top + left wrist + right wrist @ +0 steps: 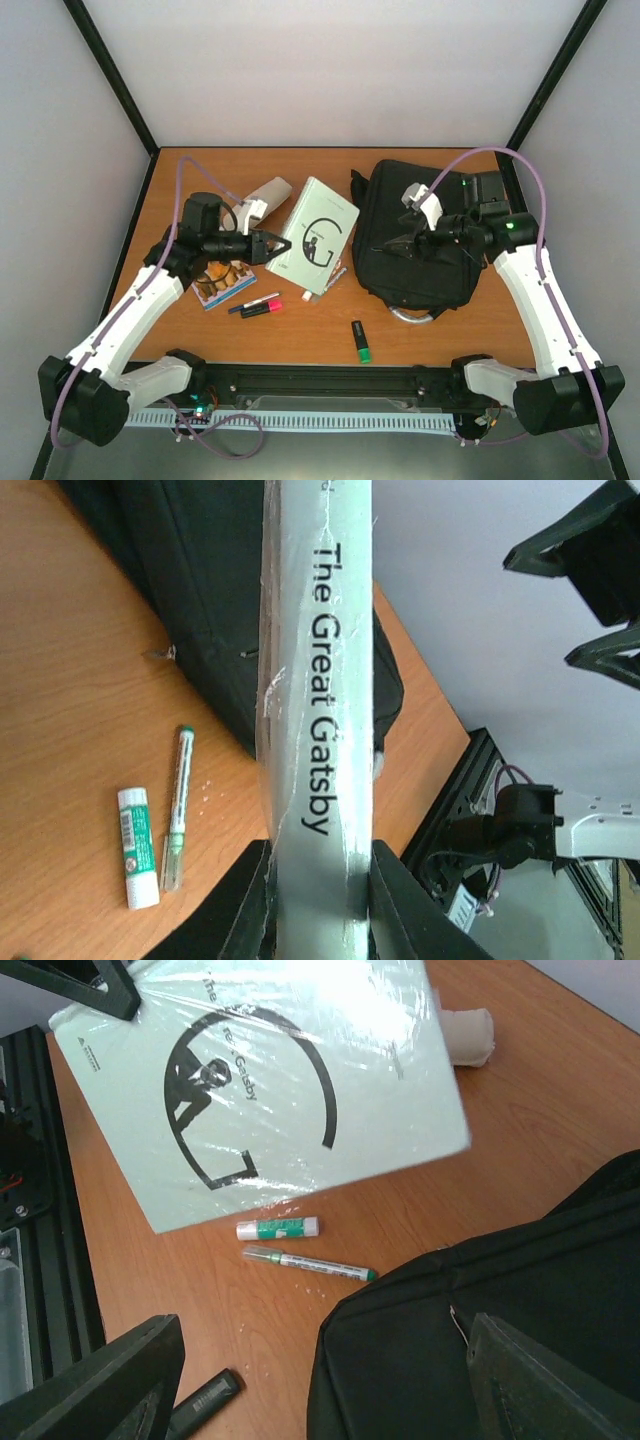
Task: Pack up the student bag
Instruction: Pick up the book from the center of the board.
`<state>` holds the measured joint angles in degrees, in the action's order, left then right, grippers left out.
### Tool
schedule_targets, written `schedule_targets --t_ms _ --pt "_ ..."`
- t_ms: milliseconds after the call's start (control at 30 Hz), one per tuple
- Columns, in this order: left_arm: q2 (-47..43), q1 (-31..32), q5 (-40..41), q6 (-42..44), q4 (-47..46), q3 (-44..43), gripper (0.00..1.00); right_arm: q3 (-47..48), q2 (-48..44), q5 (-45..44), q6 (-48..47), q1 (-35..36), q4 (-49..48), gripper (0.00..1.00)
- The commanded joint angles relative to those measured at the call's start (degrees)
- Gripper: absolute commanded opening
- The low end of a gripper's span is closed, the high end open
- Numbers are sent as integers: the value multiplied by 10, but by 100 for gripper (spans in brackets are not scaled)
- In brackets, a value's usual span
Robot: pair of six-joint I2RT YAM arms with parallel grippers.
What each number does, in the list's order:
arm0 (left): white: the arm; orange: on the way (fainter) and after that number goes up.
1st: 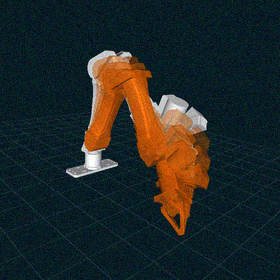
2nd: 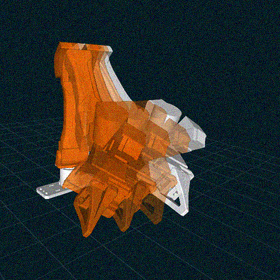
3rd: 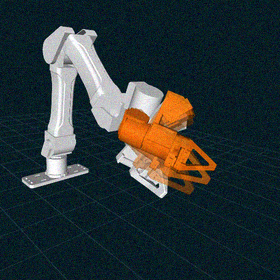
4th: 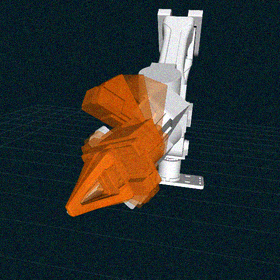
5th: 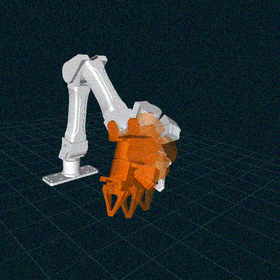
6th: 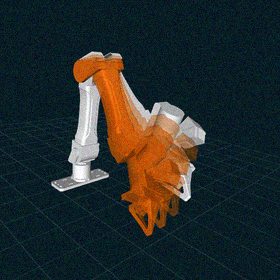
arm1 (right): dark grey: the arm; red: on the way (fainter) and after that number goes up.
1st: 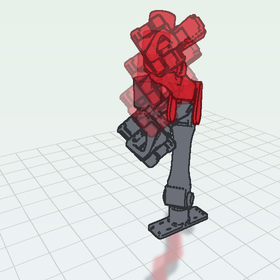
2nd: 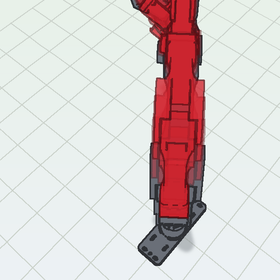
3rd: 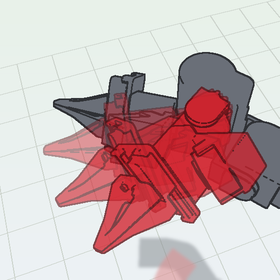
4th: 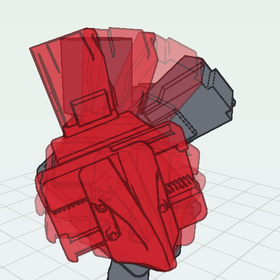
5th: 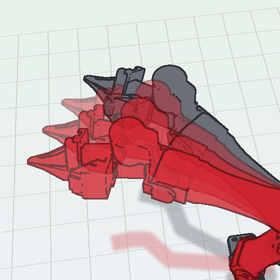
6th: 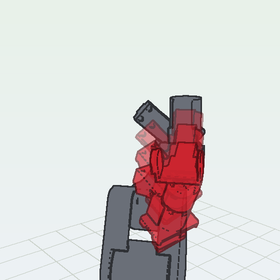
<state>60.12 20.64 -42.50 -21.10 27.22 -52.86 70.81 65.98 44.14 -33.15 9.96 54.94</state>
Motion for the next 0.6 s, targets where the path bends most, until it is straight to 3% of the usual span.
schedule_targets --t_ms 0,133,333,567 --pt "9 13 -59 46 -17 -43 1 -6 7 20 -30 1 12 80" --pt "33 30 -69 72 30 -74 1 28 42 12 -61 1 18 81" --pt "53 38 -84 132 125 -121 1 168 153 40 -120 -3 101 84" --pt "35 38 -94 111 101 -109 1 233 273 149 -115 -4 162 84"
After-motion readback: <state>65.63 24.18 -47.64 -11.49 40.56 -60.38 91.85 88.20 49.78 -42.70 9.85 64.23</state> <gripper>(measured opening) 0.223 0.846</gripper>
